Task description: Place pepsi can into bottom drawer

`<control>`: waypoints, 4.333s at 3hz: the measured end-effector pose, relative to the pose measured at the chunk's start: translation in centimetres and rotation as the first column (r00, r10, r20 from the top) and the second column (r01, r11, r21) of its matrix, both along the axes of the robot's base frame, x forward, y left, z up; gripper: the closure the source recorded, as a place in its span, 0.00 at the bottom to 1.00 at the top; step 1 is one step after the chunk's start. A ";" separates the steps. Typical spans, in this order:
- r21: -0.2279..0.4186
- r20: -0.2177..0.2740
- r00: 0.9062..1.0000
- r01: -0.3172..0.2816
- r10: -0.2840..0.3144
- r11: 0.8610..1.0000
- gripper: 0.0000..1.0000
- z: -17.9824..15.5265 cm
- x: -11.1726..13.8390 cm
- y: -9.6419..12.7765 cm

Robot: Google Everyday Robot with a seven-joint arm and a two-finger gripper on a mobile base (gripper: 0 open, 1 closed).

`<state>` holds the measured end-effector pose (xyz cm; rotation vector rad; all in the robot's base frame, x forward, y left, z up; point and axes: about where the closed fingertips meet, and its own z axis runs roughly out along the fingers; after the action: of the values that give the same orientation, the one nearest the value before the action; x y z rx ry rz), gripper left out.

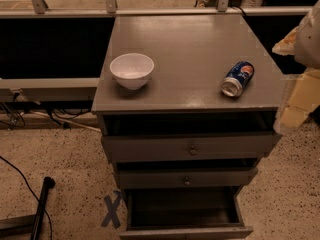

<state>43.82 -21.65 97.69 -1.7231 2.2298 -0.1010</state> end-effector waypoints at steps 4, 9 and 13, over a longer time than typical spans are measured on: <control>-0.055 0.069 0.984 -0.163 0.166 0.985 0.00 1.6 1.3 -0.7; -0.464 0.018 0.751 -0.579 0.660 0.671 0.00 0.8 7.7 -4.3; -0.356 -0.030 0.663 -0.706 0.748 0.612 0.00 -5.8 15.8 -4.2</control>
Offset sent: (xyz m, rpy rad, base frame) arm 0.0448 -0.0392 0.0424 -0.0484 -0.1630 0.4258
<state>59.67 -25.81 91.85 -2.6047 1.2947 -0.4048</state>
